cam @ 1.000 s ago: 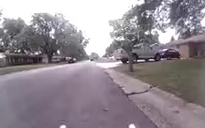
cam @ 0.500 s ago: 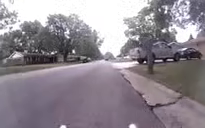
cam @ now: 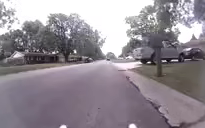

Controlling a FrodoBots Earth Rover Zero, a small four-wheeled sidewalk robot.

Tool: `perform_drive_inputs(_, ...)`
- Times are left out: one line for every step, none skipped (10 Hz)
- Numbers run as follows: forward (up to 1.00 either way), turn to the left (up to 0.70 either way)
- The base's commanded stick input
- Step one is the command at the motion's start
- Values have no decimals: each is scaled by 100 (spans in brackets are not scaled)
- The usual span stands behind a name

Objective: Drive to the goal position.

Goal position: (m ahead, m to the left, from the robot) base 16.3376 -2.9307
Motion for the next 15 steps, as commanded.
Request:
perform_drive_inputs(100, 0)
perform_drive_inputs(100, 0)
perform_drive_inputs(100, 0)
perform_drive_inputs(100, 0)
perform_drive_inputs(100, 0)
perform_drive_inputs(100, 0)
perform_drive_inputs(100, 0)
perform_drive_inputs(100, 0)
perform_drive_inputs(100, 0)
perform_drive_inputs(100, 0)
perform_drive_inputs(100, 0)
perform_drive_inputs(100, 0)
perform_drive_inputs(100, 0)
perform_drive_inputs(100, 0)
perform_drive_inputs(100, 0)
